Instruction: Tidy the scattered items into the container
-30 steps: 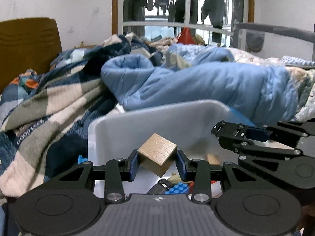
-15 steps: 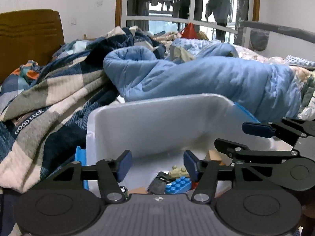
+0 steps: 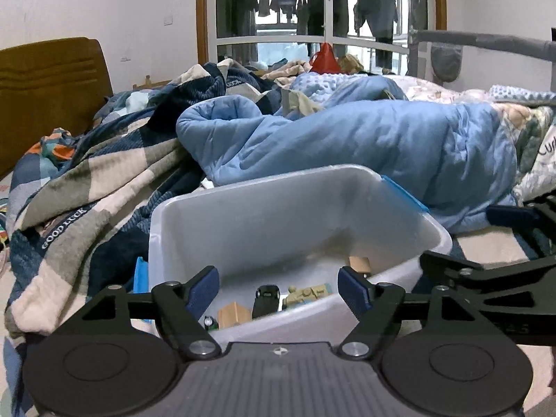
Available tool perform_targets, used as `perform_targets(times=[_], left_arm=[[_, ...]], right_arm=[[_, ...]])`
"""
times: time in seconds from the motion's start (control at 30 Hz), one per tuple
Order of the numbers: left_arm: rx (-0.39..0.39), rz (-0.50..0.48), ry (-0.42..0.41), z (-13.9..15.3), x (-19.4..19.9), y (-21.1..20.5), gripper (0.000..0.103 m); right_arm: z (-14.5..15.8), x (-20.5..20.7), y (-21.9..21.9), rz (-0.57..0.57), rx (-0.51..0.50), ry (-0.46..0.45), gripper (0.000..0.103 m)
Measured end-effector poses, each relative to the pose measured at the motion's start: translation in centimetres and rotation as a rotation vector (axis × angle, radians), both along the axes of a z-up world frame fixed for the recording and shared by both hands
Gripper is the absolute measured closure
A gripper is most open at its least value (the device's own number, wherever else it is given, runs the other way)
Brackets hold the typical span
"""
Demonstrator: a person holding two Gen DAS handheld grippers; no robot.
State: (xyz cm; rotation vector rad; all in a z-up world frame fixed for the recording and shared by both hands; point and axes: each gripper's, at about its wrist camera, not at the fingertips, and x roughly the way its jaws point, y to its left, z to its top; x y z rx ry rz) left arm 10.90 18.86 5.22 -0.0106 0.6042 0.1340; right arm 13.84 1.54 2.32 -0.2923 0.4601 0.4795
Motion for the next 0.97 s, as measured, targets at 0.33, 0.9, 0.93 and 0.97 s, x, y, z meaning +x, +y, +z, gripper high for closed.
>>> perform_targets(times=[0.33,0.9,0.93,0.97], left_arm=[[0.014,0.009,-0.017,0.9,-1.9,-2.6,0.024],[-0.126,0.086,0.084,1.7,2.2,1.5,0.022],[-0.129,0.084,0.086,1.6,2.3,1.7,0.022],[-0.138,0.084,0.083,1.5,2.2,1.9,0.022]], right_arm=[[0.2,-1.6,-2.2,-0.015,-0.027,0.046,0.01],[-0.1,3.5,1.3,0.039,-0.261,0.214,0.01],[-0.3,3.6,1.4,0.039,-0.265,0.22,0.01],[-0.5,3.7,1.6,0.039,-0.266,0.224,0.01]])
